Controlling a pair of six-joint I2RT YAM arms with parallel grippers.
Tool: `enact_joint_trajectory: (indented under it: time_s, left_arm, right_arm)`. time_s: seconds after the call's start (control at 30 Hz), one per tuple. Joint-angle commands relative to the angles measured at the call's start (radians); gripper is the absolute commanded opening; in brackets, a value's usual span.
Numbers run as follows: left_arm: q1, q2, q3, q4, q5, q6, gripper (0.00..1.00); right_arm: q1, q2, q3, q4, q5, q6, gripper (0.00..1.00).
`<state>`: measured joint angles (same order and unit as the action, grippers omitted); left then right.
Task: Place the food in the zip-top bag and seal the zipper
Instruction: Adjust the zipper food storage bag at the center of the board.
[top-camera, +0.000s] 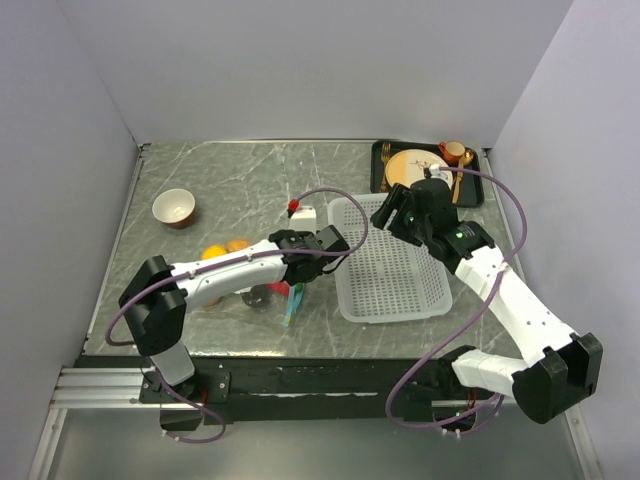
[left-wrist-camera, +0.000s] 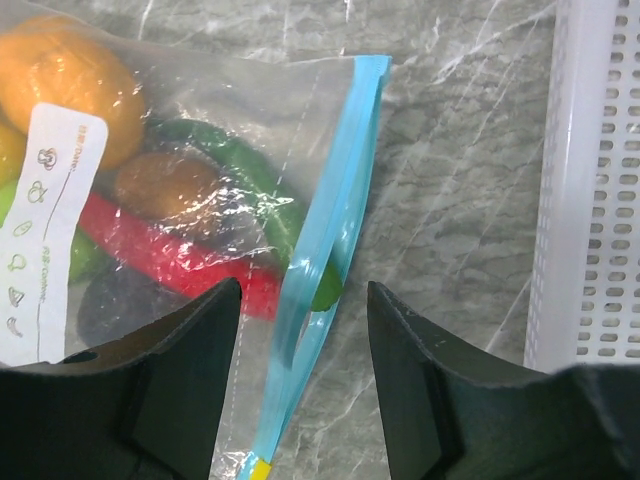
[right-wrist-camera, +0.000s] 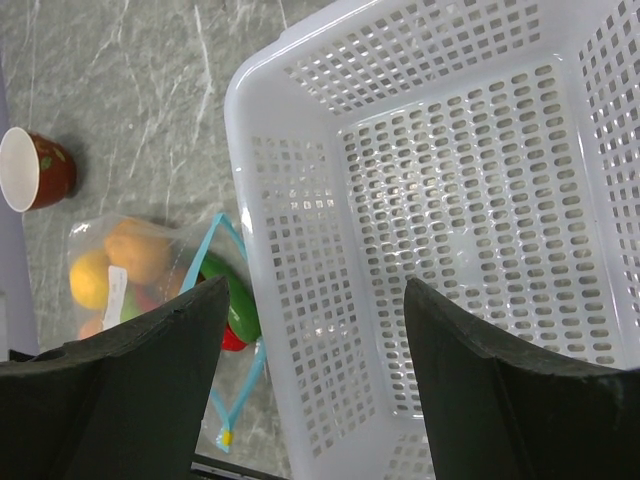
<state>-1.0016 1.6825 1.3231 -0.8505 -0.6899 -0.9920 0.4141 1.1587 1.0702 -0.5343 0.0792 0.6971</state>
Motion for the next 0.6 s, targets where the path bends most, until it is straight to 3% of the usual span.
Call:
enact_joint_trajectory:
  time_s: [0.0, 0.4, 0.57]
  left_arm:
    - [0.006, 0.046, 0.057, -0.004, 0.010, 0.032, 0.58]
    - [0.008, 0.078, 0.099, -0.096, -0.045, 0.024, 0.43]
    - [0.008, 0.092, 0.102, -0.113, -0.068, 0.023, 0.30]
  right_arm:
    - [-0.014, -0.028, -0.021, 0.036, -0.009, -0.011, 0.78]
    - [-0.038, -0.040, -0.033, 0.037, -0.022, -0.015, 0.78]
    - [-0.047, -0.042, -0.035, 0.040, -0.030, -0.015, 0.78]
